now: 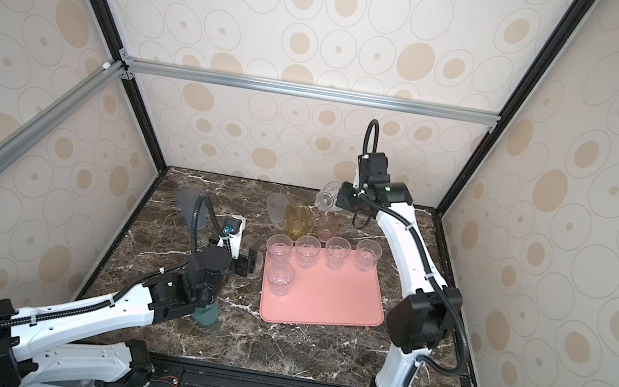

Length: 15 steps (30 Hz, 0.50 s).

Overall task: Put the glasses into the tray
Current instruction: 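Carry the clear glass to the tray's near edge, lower it upside down, open right gripper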

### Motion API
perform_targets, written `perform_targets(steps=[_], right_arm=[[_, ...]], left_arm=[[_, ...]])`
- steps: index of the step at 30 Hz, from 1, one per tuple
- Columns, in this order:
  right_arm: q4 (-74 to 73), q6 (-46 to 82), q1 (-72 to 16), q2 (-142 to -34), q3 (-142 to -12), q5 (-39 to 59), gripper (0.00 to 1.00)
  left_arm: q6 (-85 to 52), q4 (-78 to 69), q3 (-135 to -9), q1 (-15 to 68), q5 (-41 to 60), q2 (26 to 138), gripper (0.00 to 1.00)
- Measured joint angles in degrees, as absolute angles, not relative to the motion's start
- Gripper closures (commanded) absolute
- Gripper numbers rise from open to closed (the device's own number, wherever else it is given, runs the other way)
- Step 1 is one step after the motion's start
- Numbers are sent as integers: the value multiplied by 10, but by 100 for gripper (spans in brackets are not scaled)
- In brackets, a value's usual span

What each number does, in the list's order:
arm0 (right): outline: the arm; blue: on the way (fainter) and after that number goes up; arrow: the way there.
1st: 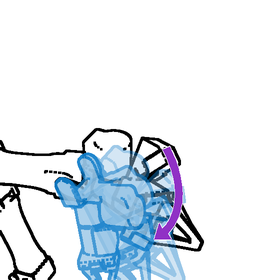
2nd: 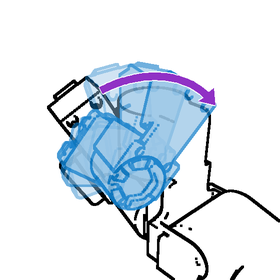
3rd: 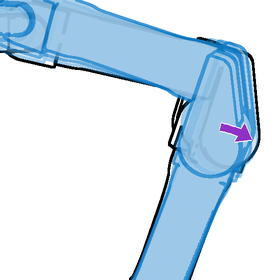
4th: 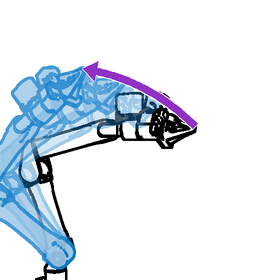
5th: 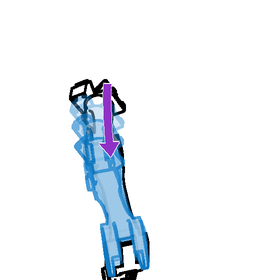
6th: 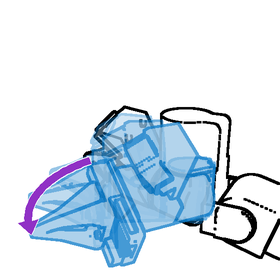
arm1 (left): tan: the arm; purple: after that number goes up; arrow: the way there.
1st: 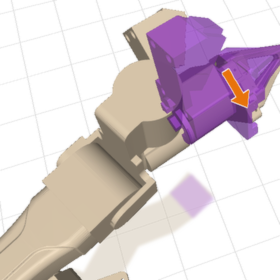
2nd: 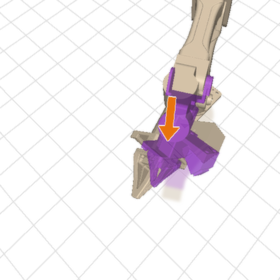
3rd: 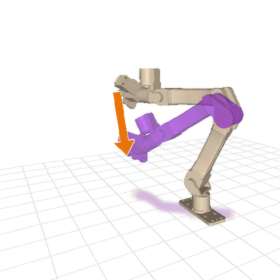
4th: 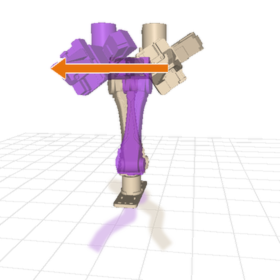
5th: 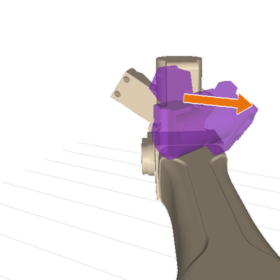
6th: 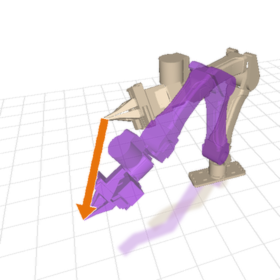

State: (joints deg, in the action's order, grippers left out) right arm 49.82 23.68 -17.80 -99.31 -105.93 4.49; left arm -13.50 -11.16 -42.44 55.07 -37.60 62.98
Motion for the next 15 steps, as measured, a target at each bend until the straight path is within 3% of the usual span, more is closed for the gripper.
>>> perform_targets(steps=[7,15], right_arm=[[543,256,-235,-858,-878,51,99],[566,270,-309,-869,-787,23,100]], left_arm=[[-115,-217,-408,586,-387,665,24],[-115,-285,-359,587,-385,672,24]])
